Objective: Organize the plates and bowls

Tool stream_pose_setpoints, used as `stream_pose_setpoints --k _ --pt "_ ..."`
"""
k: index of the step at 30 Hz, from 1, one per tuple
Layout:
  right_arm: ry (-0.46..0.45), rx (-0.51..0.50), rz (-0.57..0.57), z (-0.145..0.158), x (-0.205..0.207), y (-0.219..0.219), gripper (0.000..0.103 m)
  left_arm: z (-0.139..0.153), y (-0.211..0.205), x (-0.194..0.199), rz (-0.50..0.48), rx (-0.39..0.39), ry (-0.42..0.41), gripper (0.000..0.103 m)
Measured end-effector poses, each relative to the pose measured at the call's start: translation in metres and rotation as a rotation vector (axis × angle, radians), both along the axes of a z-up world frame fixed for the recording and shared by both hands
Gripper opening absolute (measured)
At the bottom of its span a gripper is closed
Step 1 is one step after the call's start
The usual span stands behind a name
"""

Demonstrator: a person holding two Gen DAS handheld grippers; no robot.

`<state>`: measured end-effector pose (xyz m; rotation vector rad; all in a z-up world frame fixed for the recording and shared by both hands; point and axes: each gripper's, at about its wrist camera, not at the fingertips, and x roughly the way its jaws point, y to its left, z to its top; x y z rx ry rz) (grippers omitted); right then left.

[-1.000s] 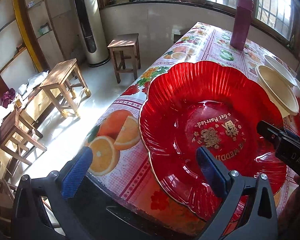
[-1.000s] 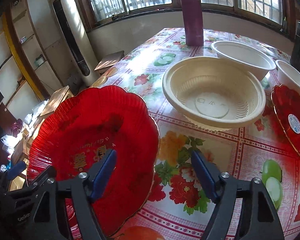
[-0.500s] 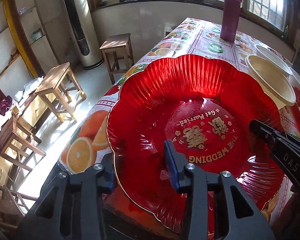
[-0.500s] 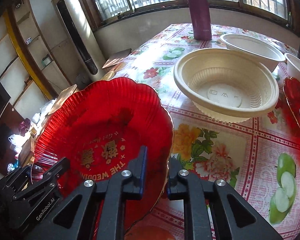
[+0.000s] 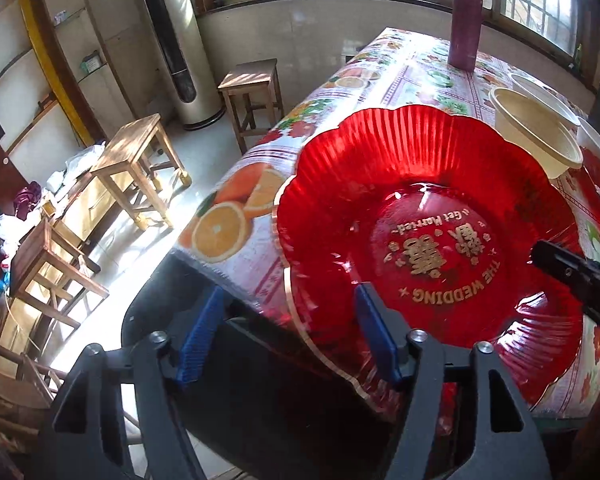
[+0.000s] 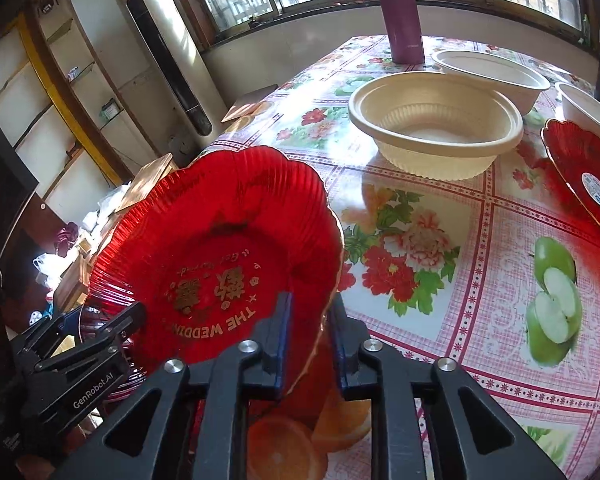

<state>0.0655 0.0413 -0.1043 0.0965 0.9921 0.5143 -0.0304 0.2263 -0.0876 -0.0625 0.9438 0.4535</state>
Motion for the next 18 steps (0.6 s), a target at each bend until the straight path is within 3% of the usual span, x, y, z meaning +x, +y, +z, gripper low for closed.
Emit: stream_pose_setpoints --k 1,3,6,8,11,13,15,18 --pt "-0.016 0.014 -0.009 0.005 -0.002 -0.011 0.048 0.007 0.004 -0.011 0.015 0.019 -0.023 0.079" --pt "-0.067 0.049 -0.036 0.016 -0.008 -0.041 0.066 0.026 0.009 -0.036 0.066 0.102 -0.087 0.080" --pt "-0.171 0.069 -0.140 0.037 -0.017 -0.098 0.074 0.061 0.008 -0.064 0.104 0.235 -0.214 0.084" --pt "-0.217 0.100 -0.203 0.047 -0.020 -0.138 0.077 0.084 -0.002 -0.069 0.068 0.258 -0.288 0.084" --pt "-0.236 0.117 -0.319 0.055 -0.017 -0.191 0.077 0.111 -0.027 -0.054 -0.072 0.118 -0.358 0.086" --pt "-0.199 0.133 -0.391 0.051 -0.007 -0.221 0.077 0.117 -0.054 -0.029 -0.189 0.003 -0.348 0.086" --pt "-0.150 0.153 -0.450 0.043 0.004 -0.245 0.077 0.112 -0.086 0.008 -0.285 -0.101 -0.287 0.086" --pt "-0.067 0.201 -0.499 0.027 0.024 -0.274 0.077 0.084 -0.141 0.076 -0.365 -0.218 -0.112 0.086"
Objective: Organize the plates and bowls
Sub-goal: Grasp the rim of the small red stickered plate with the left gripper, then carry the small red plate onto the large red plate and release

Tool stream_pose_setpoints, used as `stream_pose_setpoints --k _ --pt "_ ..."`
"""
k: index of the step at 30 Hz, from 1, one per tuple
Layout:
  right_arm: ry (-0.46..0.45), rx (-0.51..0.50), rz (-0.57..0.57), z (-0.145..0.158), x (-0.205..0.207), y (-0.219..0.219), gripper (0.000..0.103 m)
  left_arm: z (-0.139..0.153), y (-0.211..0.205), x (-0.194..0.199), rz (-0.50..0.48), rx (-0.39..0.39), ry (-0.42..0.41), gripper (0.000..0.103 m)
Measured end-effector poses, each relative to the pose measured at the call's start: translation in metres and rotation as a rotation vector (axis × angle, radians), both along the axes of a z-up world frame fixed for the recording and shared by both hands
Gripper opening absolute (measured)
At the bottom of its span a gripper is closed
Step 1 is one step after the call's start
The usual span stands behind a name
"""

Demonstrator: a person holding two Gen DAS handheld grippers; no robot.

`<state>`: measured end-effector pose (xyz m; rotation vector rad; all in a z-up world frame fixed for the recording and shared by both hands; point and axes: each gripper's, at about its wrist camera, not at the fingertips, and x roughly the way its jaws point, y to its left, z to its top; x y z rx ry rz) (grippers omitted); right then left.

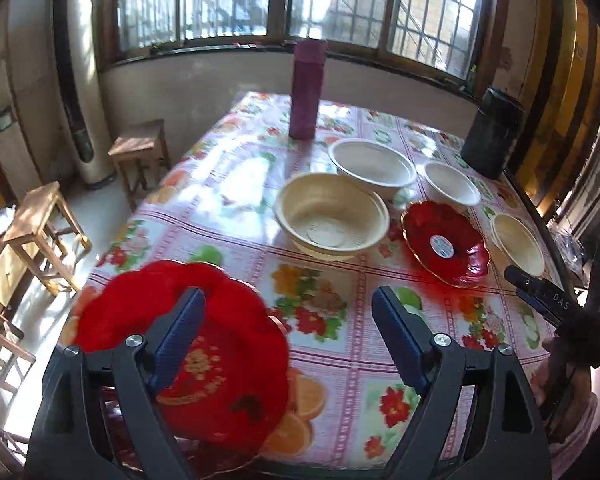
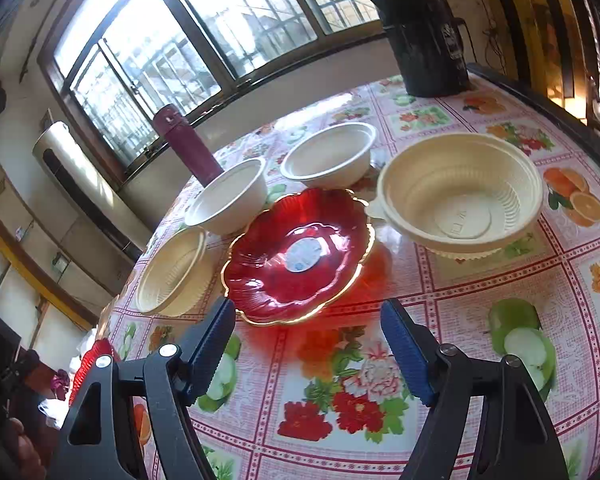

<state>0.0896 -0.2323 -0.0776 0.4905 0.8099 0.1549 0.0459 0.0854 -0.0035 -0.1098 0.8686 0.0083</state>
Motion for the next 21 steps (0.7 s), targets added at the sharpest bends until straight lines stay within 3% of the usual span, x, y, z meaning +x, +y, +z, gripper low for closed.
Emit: stream_pose_setpoints --k 4,7,10,12,15,17,18,20,21 --pt "0.043 0.090 -0.021 -0.018 0.023 -0.028 0.077 -0.047 -0.074 0.066 -0.093 -0.042 0.211 0.086" --pt "0.078 0.193 -0.027 -0.034 0.043 -0.044 0.077 -0.074 -0.109 0.099 -0.129 -0.067 0.316 0.086" --pt "0.129 0.272 -0.033 -0.047 0.062 -0.051 0.073 -0.087 -0.124 0.120 -0.096 -0.127 0.343 0.084" --pt "0.151 0.306 -0.037 -0.055 0.071 -0.053 0.068 -0.089 -0.130 0.133 -0.087 -0.131 0.340 0.076" --pt "0.149 0.335 -0.038 -0.060 0.081 -0.055 0.059 -0.094 -0.136 0.150 -0.095 -0.139 0.357 0.054" --pt "0.148 0.332 -0.041 -0.062 0.085 -0.054 0.052 -0.096 -0.137 0.158 -0.084 -0.133 0.344 0.038" --pt "0.150 0.325 -0.040 -0.064 0.088 -0.054 0.043 -0.097 -0.138 0.161 -0.084 -0.119 0.342 0.033" --pt "0.166 0.310 -0.029 -0.068 0.091 -0.050 0.023 -0.098 -0.136 0.164 -0.075 -0.104 0.335 0.020" --pt "0.179 0.304 -0.027 -0.071 0.092 -0.049 0.007 -0.098 -0.135 0.163 -0.078 -0.103 0.332 0.020"
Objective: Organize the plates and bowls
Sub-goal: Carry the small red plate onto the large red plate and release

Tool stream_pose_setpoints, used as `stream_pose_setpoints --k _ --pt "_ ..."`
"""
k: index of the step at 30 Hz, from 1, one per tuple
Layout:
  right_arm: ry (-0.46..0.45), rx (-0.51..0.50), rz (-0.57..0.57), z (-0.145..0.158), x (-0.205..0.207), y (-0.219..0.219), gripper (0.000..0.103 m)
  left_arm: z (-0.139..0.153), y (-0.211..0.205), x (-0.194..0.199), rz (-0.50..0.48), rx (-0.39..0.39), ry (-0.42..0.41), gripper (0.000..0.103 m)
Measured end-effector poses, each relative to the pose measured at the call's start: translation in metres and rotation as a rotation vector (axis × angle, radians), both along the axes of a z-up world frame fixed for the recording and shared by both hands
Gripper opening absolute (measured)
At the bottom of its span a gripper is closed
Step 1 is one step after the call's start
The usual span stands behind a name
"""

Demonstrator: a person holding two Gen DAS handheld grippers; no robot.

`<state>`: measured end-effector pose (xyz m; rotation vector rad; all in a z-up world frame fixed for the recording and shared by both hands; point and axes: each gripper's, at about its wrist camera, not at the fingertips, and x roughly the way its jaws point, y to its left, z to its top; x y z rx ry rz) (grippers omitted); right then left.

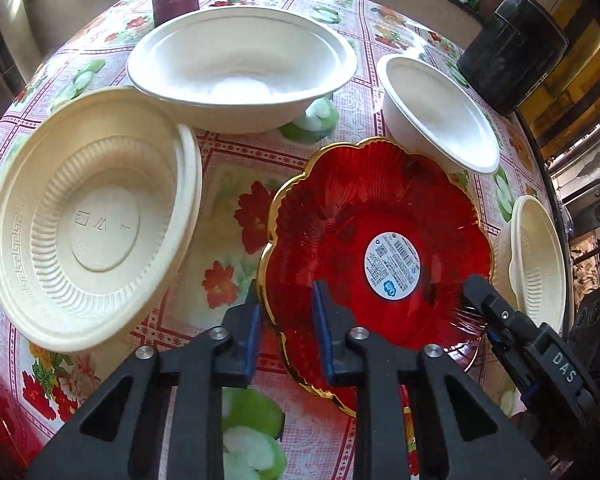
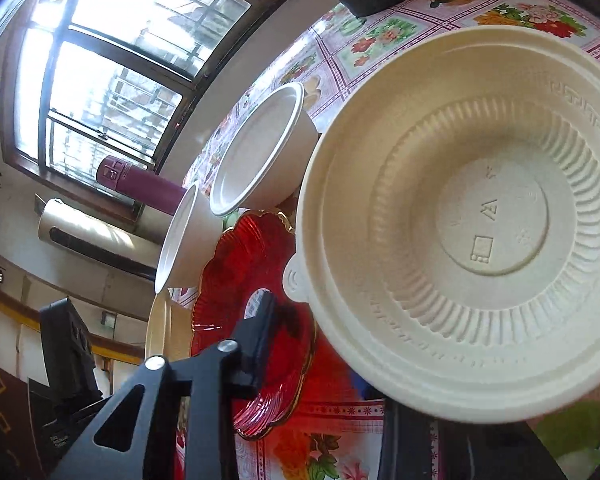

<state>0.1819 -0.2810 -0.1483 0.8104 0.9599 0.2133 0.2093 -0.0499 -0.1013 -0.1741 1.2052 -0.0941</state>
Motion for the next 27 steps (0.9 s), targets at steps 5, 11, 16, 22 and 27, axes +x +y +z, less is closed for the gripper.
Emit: stream_pose_setpoints --k 5,11,16,22,27 --pt "-0.001 -0.041 0.008 0.004 -0.007 0.006 0.006 0.001 0.006 -0.010 -0.009 -0.011 0.002 0.018" --pt "0.002 -0.066 0.057 0.013 -0.049 0.026 0.008 0.006 0.023 -0.053 -0.018 -0.006 0.023 0.018" --pt "-0.075 -0.108 0.132 0.048 -0.101 0.062 0.010 0.039 0.054 -0.115 -0.029 0.042 -0.086 0.020" --pt "-0.167 -0.103 0.326 0.085 -0.122 0.153 0.011 0.077 0.143 -0.182 0.100 0.112 -0.196 0.021" --pt "-0.188 -0.123 0.490 0.086 -0.131 0.237 0.011 0.075 0.215 -0.217 0.241 0.126 -0.182 0.021"
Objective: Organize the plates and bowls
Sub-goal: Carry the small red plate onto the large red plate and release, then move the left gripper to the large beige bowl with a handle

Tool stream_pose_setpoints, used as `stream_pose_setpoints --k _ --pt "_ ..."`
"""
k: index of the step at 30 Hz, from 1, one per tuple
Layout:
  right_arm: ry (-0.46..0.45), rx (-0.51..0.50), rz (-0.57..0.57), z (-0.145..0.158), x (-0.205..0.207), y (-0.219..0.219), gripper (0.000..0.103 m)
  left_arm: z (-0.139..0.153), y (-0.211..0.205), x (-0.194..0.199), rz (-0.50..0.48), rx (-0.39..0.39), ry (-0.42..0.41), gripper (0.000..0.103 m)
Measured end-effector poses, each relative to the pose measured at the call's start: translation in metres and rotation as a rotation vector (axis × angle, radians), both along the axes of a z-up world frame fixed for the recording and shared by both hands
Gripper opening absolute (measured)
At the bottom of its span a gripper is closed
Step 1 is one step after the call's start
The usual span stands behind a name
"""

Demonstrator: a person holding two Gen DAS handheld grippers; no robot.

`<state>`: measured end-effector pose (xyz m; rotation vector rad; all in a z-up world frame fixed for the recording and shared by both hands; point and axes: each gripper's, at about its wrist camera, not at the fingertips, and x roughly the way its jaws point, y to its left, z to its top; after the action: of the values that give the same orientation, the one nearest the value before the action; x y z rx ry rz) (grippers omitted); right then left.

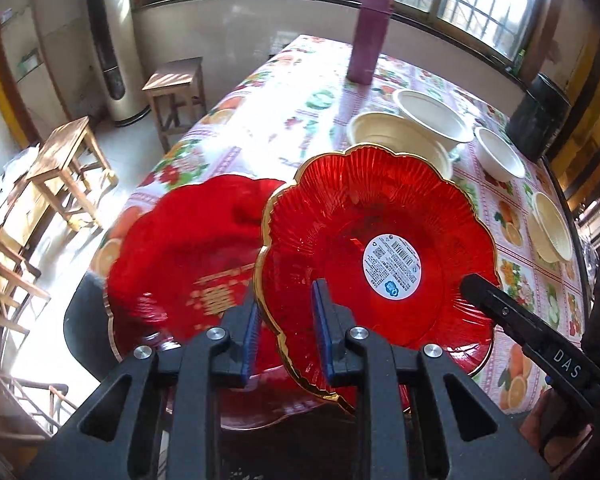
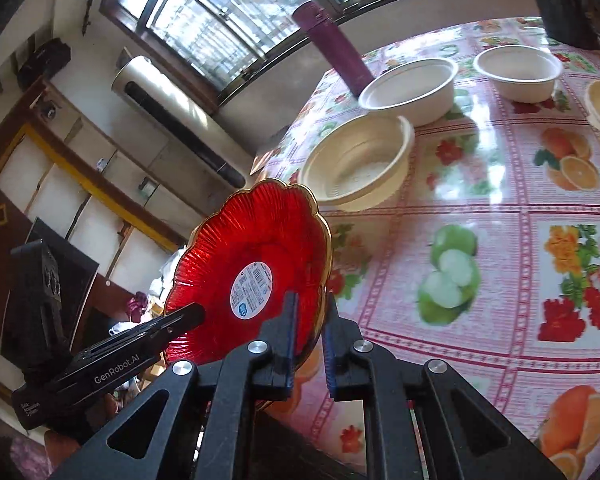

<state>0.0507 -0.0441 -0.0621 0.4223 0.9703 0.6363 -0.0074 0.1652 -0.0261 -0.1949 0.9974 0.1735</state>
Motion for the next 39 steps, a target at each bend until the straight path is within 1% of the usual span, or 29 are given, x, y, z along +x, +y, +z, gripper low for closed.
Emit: stream_pose_setpoints --k 3,7,11,15,16,18,20,21,22,23,24,25,28,29,30,31,34,39 --pt "-0.002 -0.031 0.053 -0.003 -0.004 0.037 0.010 -0.010 0.027 -0.014 0.055 -0.009 0.018 0.022" --pt "0.002 -0.077 0.096 -0.010 -0.010 0.069 0.011 -0.022 0.043 -0.020 0.100 -0.014 0.035 0.022" --pt "-0.007 -0.115 0.110 -0.014 -0.014 0.085 0.013 -0.033 0.054 -0.022 0.114 -0.023 0.051 0.022" --pt "-0.029 -0.175 0.105 -0.014 -0.016 0.098 0.015 -0.038 0.057 -0.026 0.121 0.013 0.067 0.022" --pt "-0.035 -0.193 0.103 -0.013 -0.016 0.101 0.021 -0.038 0.058 -0.027 0.124 0.021 0.068 0.022" --pt "-0.057 -0.230 0.102 -0.012 -0.018 0.106 0.021 -0.037 0.060 -0.028 0.132 0.043 0.068 0.023" --pt "-0.077 -0.269 0.106 -0.009 -0.020 0.108 0.025 -0.034 0.062 -0.030 0.135 0.043 0.057 0.024" --pt "-0.095 -0.276 0.105 -0.005 -0.023 0.107 0.034 -0.031 0.063 -0.031 0.140 0.043 0.050 0.025" --pt "-0.124 -0.283 0.098 0.001 -0.024 0.103 0.043 -0.028 0.063 -0.033 0.153 0.064 0.038 0.031" --pt "-0.158 -0.302 0.082 0.007 -0.026 0.100 0.048 -0.025 0.062 -0.034 0.168 0.100 0.018 0.045" --pt "-0.195 -0.320 0.065 0.014 -0.028 0.095 0.060 -0.020 0.060 -0.035 0.181 0.143 -0.008 0.052" --pt "-0.233 -0.326 0.048 0.021 -0.030 0.090 0.070 -0.016 0.057 -0.037 0.190 0.185 -0.038 0.062" --pt "-0.349 -0.313 -0.023 0.036 -0.038 0.067 0.077 0.000 0.043 -0.043 0.193 0.295 -0.136 0.067" --pt "-0.376 -0.308 -0.043 0.039 -0.040 0.059 0.078 0.004 0.037 -0.043 0.184 0.320 -0.159 0.073" --pt "-0.396 -0.300 -0.061 0.040 -0.041 0.052 0.081 0.007 0.030 -0.044 0.170 0.334 -0.181 0.077" --pt "-0.414 -0.288 -0.079 0.041 -0.043 0.044 0.082 0.010 0.023 -0.044 0.149 0.337 -0.199 0.083" --pt "-0.441 -0.263 -0.124 0.040 -0.045 0.020 0.084 0.013 0.000 -0.035 0.070 0.323 -0.210 0.083" --pt "-0.431 -0.217 -0.216 0.037 -0.040 -0.029 0.087 0.014 -0.049 -0.013 -0.060 0.318 -0.197 0.083"
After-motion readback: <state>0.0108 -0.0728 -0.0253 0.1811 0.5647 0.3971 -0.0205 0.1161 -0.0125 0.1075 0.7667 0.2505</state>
